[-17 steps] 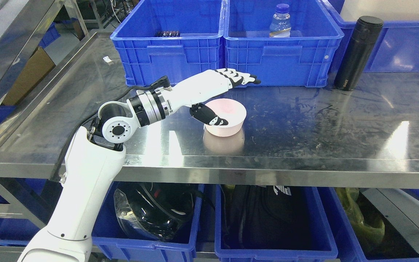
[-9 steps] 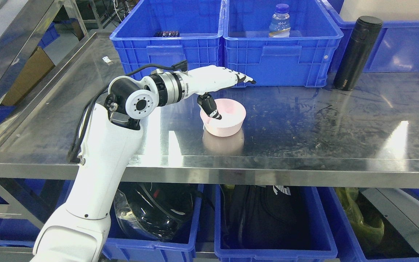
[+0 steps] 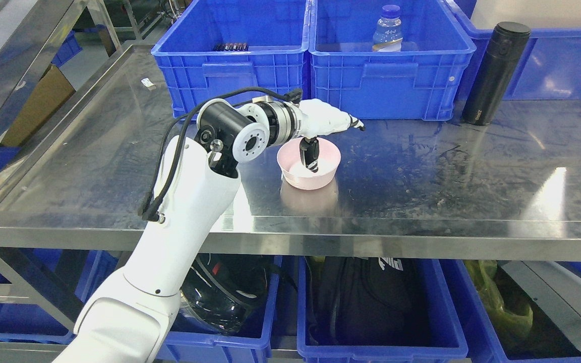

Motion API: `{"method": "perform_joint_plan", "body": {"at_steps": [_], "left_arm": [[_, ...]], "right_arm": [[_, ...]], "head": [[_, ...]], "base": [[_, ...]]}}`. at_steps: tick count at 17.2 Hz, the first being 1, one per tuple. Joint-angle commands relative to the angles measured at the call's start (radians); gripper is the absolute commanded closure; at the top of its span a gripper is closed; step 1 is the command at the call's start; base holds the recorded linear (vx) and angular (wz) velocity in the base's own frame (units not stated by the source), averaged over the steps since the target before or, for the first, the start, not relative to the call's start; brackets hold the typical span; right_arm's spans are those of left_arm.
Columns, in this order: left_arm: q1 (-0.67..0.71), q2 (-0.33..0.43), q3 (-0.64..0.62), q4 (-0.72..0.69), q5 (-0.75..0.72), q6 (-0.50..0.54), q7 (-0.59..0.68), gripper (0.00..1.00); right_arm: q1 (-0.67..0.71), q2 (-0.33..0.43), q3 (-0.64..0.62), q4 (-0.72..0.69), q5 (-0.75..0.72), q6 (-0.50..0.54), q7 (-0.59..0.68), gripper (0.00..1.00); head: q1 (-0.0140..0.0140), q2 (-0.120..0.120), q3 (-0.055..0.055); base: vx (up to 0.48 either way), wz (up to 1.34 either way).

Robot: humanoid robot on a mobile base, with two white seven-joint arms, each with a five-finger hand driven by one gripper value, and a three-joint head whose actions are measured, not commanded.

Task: Stack pink IKEA bowl on shelf middle layer
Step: 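Reach the left hand over the pink bowl and lower fingers inside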

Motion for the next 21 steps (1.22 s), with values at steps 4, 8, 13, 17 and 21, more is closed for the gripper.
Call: {"method": "perform_joint_plan", "body": {"at_steps": [4, 8, 13, 17, 21], "left_arm": [[-0.023, -0.012, 0.023, 0.178, -0.039, -0.016, -0.002, 0.05], [-0.008, -0.015, 0.034, 0.202, -0.039, -0.031, -0.002, 0.05], [0.009, -0.021, 0.033, 0.203, -0.039, -0.033, -0.003, 0.09], [0.049, -0.027, 0.042, 0.209, -0.038, -0.033, -0.003, 0.14], [0.014, -0.039, 0.074, 0.188, -0.035, -0.025, -0.003, 0.14]], "right_arm": [[0.005, -0.017, 0.0, -0.017, 0.0, -0.001, 0.001, 0.0], [0.005, -0.017, 0.0, -0.017, 0.0, -0.001, 0.001, 0.0], [0.005, -0.017, 0.0, -0.017, 0.0, -0.001, 0.001, 0.0], [0.005, -0.017, 0.0, -0.017, 0.0, -0.001, 0.001, 0.0], [0.005, -0.017, 0.0, -0.017, 0.0, -0.001, 0.001, 0.0]], "head": [[0.0, 0.0, 0.0], [0.0, 0.0, 0.0], [0.0, 0.0, 0.0], [0.0, 0.0, 0.0], [0.0, 0.0, 0.0]], "base": [[0.0, 0.0], [0.0, 0.0], [0.0, 0.0], [0.0, 0.0], [-0.001, 0.0]]}}
